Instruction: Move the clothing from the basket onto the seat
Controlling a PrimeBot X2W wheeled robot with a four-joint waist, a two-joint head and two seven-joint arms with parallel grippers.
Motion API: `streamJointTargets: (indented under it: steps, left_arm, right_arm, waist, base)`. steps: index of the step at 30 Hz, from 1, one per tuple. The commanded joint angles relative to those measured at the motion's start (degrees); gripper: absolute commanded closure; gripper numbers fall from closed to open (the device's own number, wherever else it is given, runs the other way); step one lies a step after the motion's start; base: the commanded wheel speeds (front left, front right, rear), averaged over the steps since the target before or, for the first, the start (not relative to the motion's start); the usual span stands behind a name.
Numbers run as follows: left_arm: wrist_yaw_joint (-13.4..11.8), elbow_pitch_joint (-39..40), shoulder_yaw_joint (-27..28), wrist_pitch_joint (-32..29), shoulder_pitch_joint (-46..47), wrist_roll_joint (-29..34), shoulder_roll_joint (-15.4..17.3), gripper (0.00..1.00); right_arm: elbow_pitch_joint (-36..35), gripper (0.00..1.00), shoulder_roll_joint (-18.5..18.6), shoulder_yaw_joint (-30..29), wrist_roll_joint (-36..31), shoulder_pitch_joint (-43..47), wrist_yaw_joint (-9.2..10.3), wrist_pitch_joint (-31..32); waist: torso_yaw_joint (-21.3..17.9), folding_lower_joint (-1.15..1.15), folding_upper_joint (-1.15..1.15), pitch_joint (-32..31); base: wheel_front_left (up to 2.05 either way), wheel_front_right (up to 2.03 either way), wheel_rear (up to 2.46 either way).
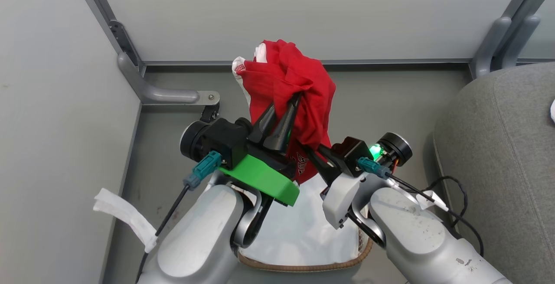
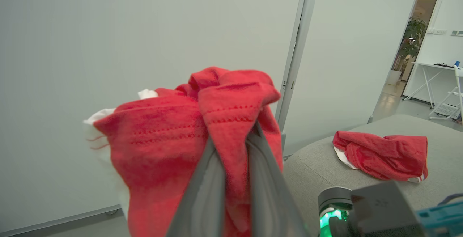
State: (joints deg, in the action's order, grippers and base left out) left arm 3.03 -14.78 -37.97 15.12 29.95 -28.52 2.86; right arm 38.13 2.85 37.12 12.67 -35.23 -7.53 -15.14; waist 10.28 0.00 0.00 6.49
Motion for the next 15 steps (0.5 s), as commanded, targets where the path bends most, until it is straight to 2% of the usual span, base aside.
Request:
streamJointTargets:
  steps: [1, 9, 10, 11, 15]
  left_arm:
    - [-0.18, -0.03, 0.38, 0.04, 0.69, -0.16, 0.11, 1.0]
    - [0.1, -1.39, 0.72, 0.04, 0.46, 0.07, 0.12, 1.0]
    - [-0.02, -1.41, 0.91, 0.04, 0.57, 0.08, 0.11, 0.84]
    - [-0.33, -2.13, 0.76, 0.02, 0.55, 0.32, 0.12, 0.0]
    - [-0.71, -3.14, 1.82, 0.03, 0.64, 1.48, 0.13, 0.0]
  right_arm:
    - [0.25, 1.0, 0.22, 0.2, 0.81, -0.48, 0.08, 0.0]
    - [0.09, 1.0, 0.22, 0.81, 1.29, -0.65, 0.08, 0.0]
    - [0.0, 1.0, 0.22, 0.8, 1.41, -0.65, 0.08, 0.0]
    - [-0.17, 1.0, 0.2, 0.86, 1.42, -0.6, 0.08, 0.0]
    - [-1.09, 1.0, 0.2, 0.53, 1.04, -0.14, 0.08, 0.0]
  waist:
    - [-0.19, 0.0, 0.0, 0.1]
    - [-1.23, 0.0, 0.0, 0.29]
    - [-1.42, 0.0, 0.0, 0.36]
    - [-1.66, 0.0, 0.0, 0.42]
    - [-3.22, 0.0, 0.0, 0.77]
  base:
    - [0.0, 0.0, 0.0]
    - [0.0, 0.0, 0.0]
    - [0.0, 0.0, 0.0]
    - [0.0, 0.0, 0.0]
    - [0.0, 0.0, 0.0]
